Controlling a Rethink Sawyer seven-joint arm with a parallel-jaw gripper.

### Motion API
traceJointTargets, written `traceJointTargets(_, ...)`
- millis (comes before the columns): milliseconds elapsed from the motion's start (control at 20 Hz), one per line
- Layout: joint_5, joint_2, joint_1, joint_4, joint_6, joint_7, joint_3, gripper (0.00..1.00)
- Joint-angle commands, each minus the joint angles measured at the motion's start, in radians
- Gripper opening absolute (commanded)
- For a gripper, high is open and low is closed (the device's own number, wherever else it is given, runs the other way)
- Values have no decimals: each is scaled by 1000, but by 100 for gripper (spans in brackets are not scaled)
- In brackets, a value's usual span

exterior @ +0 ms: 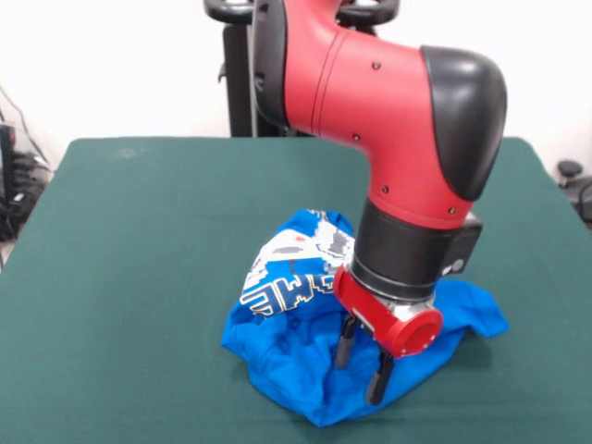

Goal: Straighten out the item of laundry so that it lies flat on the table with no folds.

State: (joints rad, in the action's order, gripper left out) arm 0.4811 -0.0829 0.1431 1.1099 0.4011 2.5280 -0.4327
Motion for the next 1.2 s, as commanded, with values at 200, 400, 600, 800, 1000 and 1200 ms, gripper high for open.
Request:
traceJointTargets(200, -15, 85, 18, 73, -30, 122, 119, 100)
traceJointTargets(400, -13, 82, 19, 72, -18, 121, 119, 100)
traceJointTargets(600, -12, 62, 27, 88, 11, 126, 110, 100)
traceJointTargets(800, -14, 42, 25, 106, 16, 119, 120, 100)
traceJointTargets(1000, -13, 44, 27, 107, 18, 121, 119, 100)
traceJointTargets(1200, -18, 26, 30, 131, 26, 118, 117, 100)
